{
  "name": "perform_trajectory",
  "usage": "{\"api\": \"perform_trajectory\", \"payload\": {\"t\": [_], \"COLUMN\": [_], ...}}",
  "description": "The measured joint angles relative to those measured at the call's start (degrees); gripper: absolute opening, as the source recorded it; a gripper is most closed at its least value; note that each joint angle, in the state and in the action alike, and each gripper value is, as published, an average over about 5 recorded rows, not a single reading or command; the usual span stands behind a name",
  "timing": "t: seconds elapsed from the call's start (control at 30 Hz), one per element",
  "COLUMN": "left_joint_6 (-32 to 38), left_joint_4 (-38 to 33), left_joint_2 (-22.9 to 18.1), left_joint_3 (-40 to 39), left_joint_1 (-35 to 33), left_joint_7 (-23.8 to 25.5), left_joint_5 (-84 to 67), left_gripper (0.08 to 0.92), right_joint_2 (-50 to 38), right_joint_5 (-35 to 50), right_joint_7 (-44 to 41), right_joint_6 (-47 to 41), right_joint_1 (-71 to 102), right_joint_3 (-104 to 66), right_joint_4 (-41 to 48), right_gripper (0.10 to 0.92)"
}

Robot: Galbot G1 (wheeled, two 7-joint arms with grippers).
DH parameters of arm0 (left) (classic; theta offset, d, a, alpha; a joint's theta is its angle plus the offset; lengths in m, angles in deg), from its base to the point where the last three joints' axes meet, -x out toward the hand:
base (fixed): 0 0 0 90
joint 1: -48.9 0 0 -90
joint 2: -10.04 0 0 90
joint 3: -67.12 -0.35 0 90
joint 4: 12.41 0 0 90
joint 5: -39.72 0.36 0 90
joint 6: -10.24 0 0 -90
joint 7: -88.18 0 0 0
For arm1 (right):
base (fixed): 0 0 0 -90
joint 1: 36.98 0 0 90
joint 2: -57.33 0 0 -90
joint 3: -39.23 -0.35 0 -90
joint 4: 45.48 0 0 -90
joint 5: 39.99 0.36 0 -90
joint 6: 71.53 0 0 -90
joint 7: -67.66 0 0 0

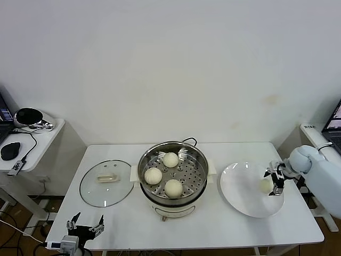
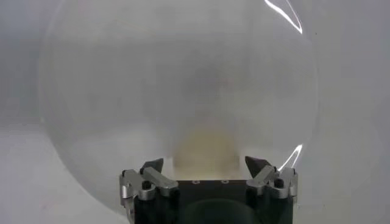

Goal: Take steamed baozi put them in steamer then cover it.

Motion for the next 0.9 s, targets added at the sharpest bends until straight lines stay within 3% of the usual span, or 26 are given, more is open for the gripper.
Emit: {"api": "perform_trajectory", "payload": {"t": [0.4, 0.9], "left_joint_6": [0.03, 0.64], "left_joint_4": [0.09, 0.86], "left_joint_2": [-0.19, -0.49], "left_joint_3": [-0.19, -0.32], "left_joint_1": [0.01, 0.89], "left_joint_7": [-0.03, -0.37], "left_joint_5": [0.03, 1.30], "left_gripper": [0.823, 0.823], "right_joint_2": [-0.38, -5.74], "right_joint_5": [0.59, 11.58], "right_joint_7": [-0.17, -1.16], "right_joint_6": [0.07, -4.10], "right_joint_1": [-0.13, -10.69], "right_joint_3": [-0.18, 9.89], "right_joint_4": [0.04, -9.84], "right_gripper": [0.560, 0.543]}}
